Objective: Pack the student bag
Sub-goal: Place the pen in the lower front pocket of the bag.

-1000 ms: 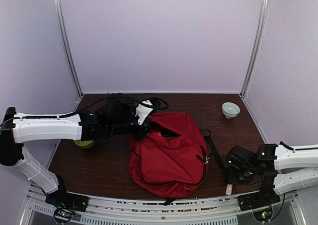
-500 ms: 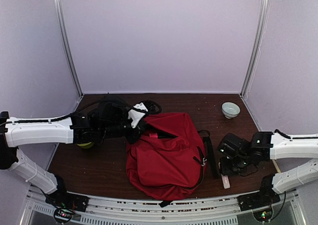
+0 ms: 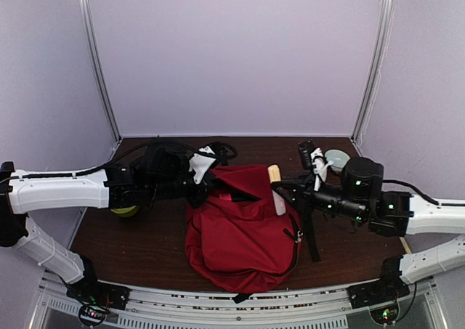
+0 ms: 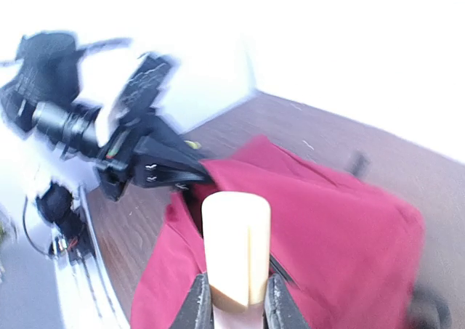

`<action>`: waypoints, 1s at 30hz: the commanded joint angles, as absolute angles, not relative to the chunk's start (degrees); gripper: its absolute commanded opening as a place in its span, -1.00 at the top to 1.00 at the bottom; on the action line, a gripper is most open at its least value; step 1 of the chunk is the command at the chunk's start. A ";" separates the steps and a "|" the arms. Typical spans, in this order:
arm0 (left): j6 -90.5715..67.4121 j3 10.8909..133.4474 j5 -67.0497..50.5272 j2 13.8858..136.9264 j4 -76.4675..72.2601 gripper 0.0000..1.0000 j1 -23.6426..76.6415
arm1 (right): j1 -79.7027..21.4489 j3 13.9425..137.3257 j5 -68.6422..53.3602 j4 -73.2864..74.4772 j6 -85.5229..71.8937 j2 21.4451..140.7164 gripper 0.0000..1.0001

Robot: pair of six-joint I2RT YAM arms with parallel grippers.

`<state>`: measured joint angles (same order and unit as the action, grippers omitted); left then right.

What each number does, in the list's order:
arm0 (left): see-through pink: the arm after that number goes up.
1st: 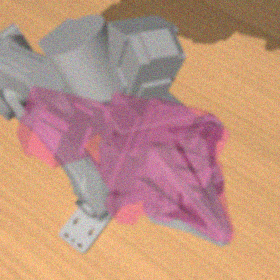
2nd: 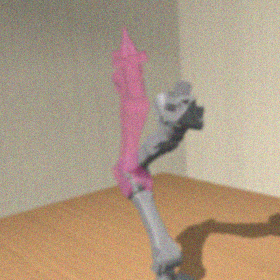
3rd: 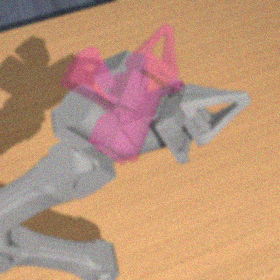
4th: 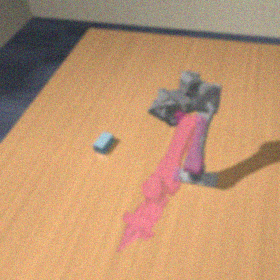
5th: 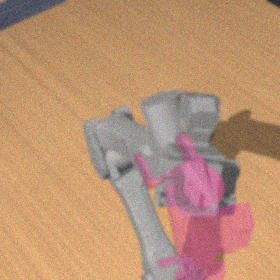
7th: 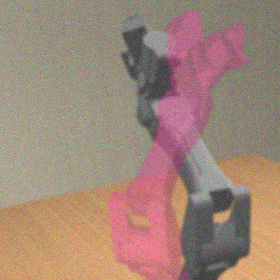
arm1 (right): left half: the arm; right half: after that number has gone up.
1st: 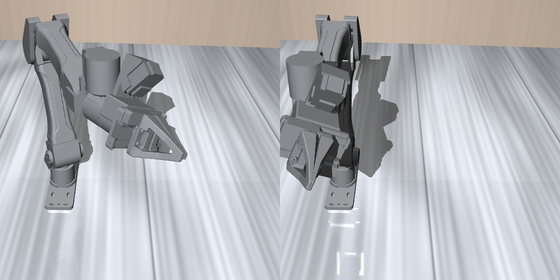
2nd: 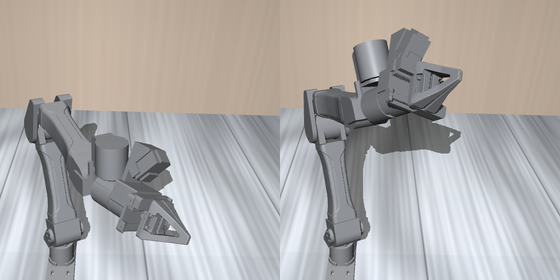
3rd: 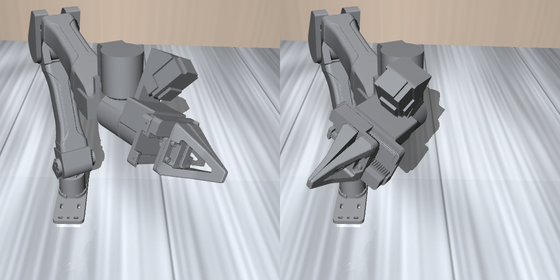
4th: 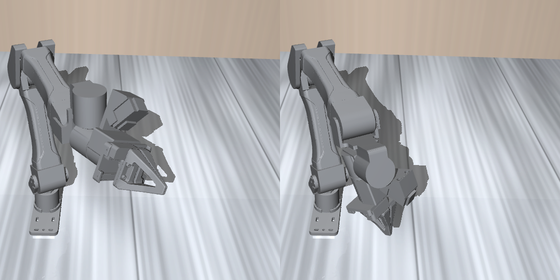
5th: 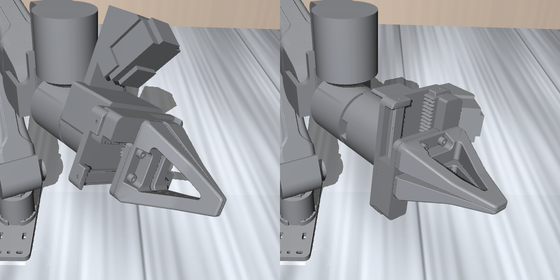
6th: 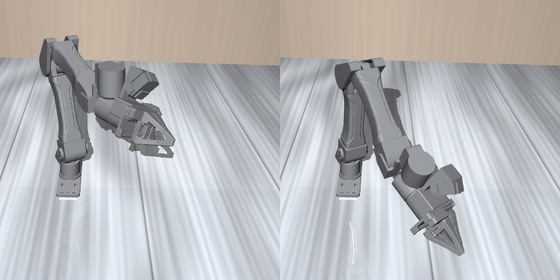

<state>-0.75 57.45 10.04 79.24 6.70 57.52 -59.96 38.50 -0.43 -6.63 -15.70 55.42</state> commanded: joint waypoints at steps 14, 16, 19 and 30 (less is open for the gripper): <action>-5.74 58.90 5.52 76.79 -0.52 1.00 57.22 | -61.39 44.09 -11.89 -35.19 41.15 84.33 1.00; -5.72 58.88 5.54 76.58 -0.37 1.00 57.22 | -60.68 45.03 -11.21 -35.33 43.36 86.02 1.00; -5.80 59.61 5.46 76.38 0.06 1.00 57.22 | -59.46 45.07 -6.88 -37.73 44.76 88.46 1.00; -5.01 61.44 4.39 77.29 0.76 1.00 57.22 | -58.19 42.27 4.38 -44.22 49.51 90.97 0.11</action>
